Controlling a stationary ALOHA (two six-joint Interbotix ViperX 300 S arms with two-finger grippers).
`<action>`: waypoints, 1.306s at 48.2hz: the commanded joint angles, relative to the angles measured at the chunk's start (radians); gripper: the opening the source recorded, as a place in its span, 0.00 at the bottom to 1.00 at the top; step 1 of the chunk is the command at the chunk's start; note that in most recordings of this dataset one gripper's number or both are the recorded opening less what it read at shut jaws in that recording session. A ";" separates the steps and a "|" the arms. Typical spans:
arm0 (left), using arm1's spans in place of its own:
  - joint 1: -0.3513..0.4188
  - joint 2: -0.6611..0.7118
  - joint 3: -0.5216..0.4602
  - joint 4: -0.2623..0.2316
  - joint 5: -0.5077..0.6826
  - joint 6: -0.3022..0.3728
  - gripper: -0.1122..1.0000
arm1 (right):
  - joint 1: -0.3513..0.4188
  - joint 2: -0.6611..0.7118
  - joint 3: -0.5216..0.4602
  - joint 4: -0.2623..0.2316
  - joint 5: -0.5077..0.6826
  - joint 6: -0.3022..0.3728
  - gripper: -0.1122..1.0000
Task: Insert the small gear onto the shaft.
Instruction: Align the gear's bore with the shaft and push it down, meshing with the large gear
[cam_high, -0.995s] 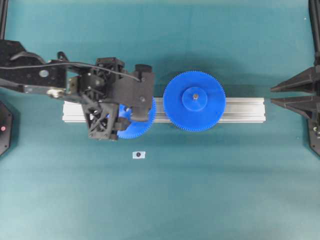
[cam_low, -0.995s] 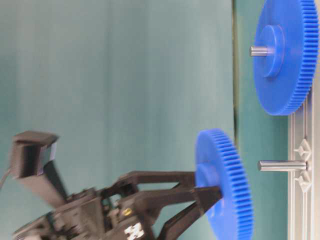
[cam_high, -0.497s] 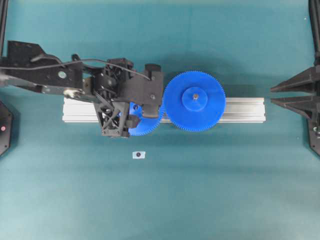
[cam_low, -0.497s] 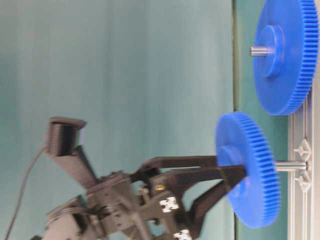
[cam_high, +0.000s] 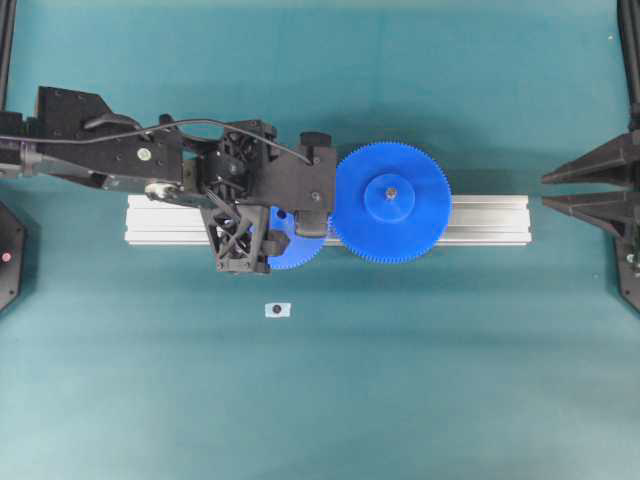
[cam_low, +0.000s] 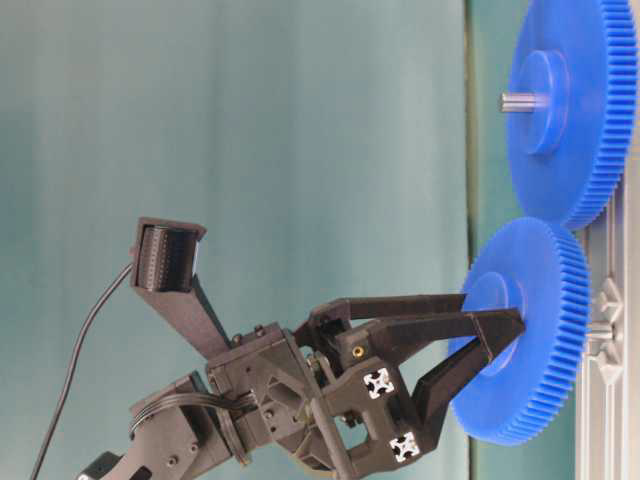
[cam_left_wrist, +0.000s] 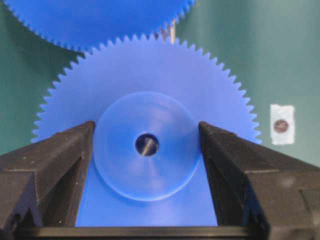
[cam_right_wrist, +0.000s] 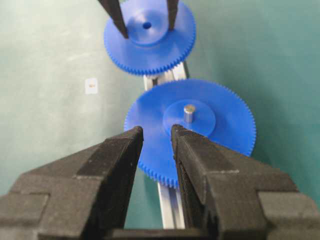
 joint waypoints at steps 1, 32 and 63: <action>0.020 -0.012 -0.008 0.003 0.000 -0.002 0.74 | -0.003 0.005 -0.009 0.002 -0.009 0.006 0.47; 0.034 -0.048 -0.009 0.003 0.077 0.011 0.74 | -0.003 0.005 -0.009 0.002 -0.011 0.006 0.47; 0.032 -0.012 -0.054 0.003 0.101 0.023 0.74 | -0.002 0.006 -0.008 0.002 -0.011 0.023 0.47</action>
